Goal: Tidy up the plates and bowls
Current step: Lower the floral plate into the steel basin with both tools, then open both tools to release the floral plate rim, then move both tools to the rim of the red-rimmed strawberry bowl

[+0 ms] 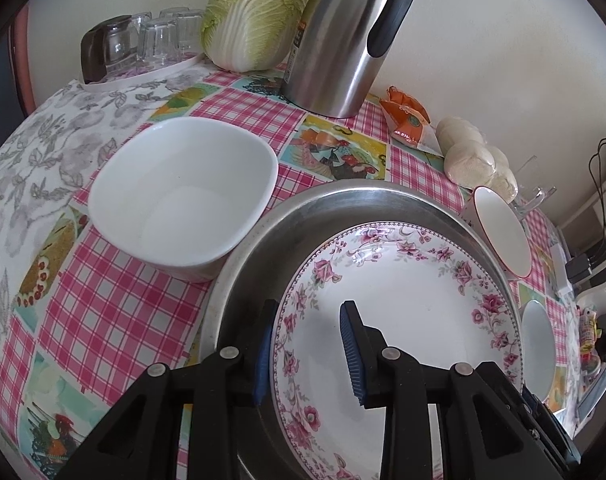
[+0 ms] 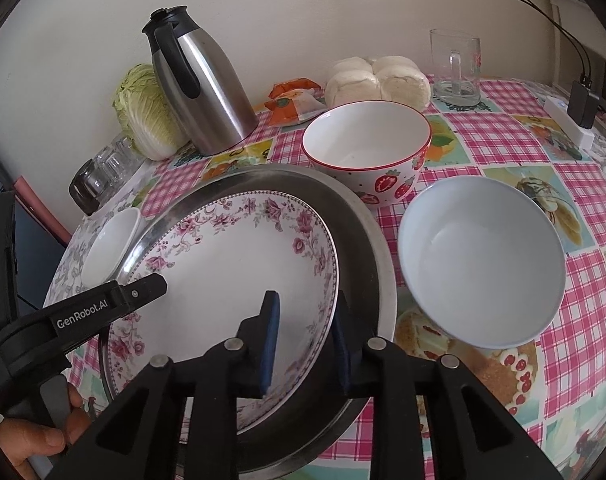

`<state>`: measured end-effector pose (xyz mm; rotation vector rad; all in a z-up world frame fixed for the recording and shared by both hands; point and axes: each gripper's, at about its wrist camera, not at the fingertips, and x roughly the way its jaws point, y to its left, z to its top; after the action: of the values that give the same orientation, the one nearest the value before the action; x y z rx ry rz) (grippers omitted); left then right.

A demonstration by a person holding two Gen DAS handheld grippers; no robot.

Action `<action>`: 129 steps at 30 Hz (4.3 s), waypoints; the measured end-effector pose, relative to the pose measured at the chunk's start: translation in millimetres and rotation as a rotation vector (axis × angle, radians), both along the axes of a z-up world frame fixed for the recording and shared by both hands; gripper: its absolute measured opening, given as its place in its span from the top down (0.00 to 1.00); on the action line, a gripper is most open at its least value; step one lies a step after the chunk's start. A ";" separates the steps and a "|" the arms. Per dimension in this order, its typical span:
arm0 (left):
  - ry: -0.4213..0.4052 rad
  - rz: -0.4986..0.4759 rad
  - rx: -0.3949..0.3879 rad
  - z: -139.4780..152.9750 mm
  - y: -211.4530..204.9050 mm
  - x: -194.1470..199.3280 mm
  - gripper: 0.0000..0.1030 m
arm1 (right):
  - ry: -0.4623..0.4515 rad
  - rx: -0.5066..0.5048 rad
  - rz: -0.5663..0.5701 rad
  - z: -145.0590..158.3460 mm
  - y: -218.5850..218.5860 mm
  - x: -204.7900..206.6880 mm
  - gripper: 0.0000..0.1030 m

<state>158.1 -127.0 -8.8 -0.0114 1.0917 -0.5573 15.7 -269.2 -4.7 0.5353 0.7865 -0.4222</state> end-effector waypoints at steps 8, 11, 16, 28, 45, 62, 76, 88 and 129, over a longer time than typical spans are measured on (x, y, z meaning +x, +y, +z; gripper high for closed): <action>-0.006 0.001 0.006 3.0 -0.9 -0.9 0.56 | 0.008 0.001 0.026 1.2 2.2 3.0 0.57; 0.002 0.001 0.007 3.1 -2.1 -2.0 0.53 | 0.011 0.006 0.027 1.2 1.5 2.9 0.56; 0.002 -0.004 0.008 3.3 -5.0 -3.5 0.49 | 0.005 0.007 0.042 2.0 5.2 4.6 0.47; -0.083 -0.005 0.010 23.7 -1.9 -8.3 0.42 | -0.041 -0.009 0.034 8.5 3.2 0.7 0.35; -0.149 -0.016 0.190 49.6 2.5 -17.8 0.08 | 0.041 -0.082 -0.040 38.8 -10.8 -20.5 0.27; -0.272 -0.046 0.300 52.5 -14.6 -30.5 0.00 | 0.084 -0.145 -0.053 41.1 -21.8 -31.3 0.11; -0.305 -0.019 0.255 43.2 -28.2 -25.5 0.00 | 0.023 -0.196 -0.066 31.1 -39.0 -49.5 0.04; -0.311 -0.064 0.225 37.8 -46.7 -30.3 0.00 | 0.098 -0.225 -0.060 21.1 -48.4 -53.7 0.04; -0.039 -0.234 0.211 80.3 -169.6 55.0 0.01 | 0.238 -0.145 0.037 79.4 -171.7 42.6 0.05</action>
<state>213.1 -296.6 71.5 0.3129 1.1159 -0.6459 58.3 -440.8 74.7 0.3379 0.9843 -0.5099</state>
